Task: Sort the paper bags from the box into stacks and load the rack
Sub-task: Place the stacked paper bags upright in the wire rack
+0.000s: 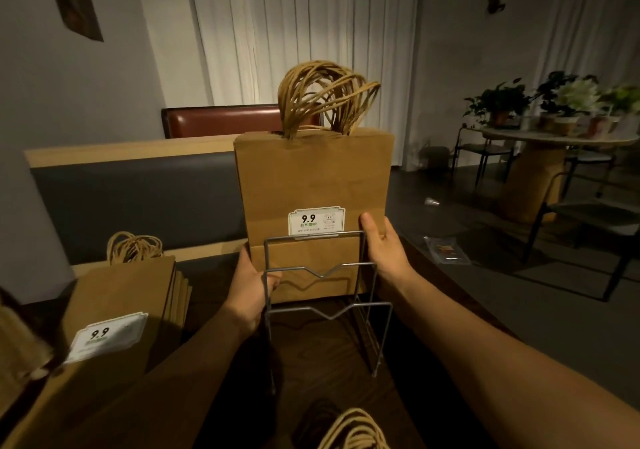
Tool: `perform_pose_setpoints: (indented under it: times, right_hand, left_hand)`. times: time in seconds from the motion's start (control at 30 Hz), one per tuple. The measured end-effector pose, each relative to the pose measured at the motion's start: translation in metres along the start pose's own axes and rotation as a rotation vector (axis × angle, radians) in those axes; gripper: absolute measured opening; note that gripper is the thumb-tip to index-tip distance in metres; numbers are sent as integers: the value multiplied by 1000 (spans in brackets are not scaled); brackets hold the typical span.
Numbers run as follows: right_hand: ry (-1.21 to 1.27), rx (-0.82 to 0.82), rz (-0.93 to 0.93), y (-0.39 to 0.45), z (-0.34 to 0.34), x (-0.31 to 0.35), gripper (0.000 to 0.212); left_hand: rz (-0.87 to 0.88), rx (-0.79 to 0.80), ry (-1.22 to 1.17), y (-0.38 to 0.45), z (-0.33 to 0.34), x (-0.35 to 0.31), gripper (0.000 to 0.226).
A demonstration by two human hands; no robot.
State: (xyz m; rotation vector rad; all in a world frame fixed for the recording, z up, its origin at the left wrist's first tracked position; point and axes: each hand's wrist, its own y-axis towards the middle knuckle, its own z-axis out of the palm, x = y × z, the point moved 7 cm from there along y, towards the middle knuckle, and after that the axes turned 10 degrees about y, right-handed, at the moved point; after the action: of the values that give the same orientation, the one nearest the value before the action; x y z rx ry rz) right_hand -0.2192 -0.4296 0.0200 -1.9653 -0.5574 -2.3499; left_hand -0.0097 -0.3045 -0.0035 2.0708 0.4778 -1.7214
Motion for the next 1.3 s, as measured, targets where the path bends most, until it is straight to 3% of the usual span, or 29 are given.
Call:
perform_pose_setpoints:
  times: [0.17,0.27,0.33,0.4,0.5,0.63,0.67,0.73,0.8,0.9,0.97,1.07,1.17,1.3]
  right_hand:
    - [24,25,11,-1,4,-1,21]
    - [58,46,47,-3,4,-5,29]
    - [113,75,95,-6,5,-6,47]
    - [209,103,157,-13,3,-3,64]
    - [188,48,152,-34,-5,24,65]
    - [24,13,90,-65,-20,55,103]
    - [6,14,87,-69,-23,55,105]
    - [-25,8,92,-101,-19,69,92]
    - [-22,-7,93,-135,-14,85,79]
    - [32,-51,137,-191,-13,89,68]
    - [65,-129,182,-239,-12,85,67]
    - [130,-249,255,-316,-10,67,69]
    - [238,-241,410,-390,10,28,75]
    - [261,-235,417,-406,53,-2,78]
  left_hand:
    - [18,17,-31,6,-6,1,61]
    - [19,25,-27,3,-5,-2,57]
    - [-13,57,9,4,-5,-3,60]
    - [-50,104,65,3,-12,-4,76]
    - [-92,103,121,-9,-31,-10,110]
    - [-37,-42,303,-57,-60,-51,103]
    - [-8,-42,369,-65,-63,-59,99]
    - [70,43,579,-97,-65,-73,94]
    - [77,241,803,-130,-60,-73,94]
    - [-37,529,1018,-194,-60,-46,99]
    - [-160,617,1105,-228,-70,-19,106]
    - [-202,585,1205,-252,-83,2,104]
    - [-143,490,1255,-262,-83,2,80]
    - [-209,371,1217,-270,-80,7,94]
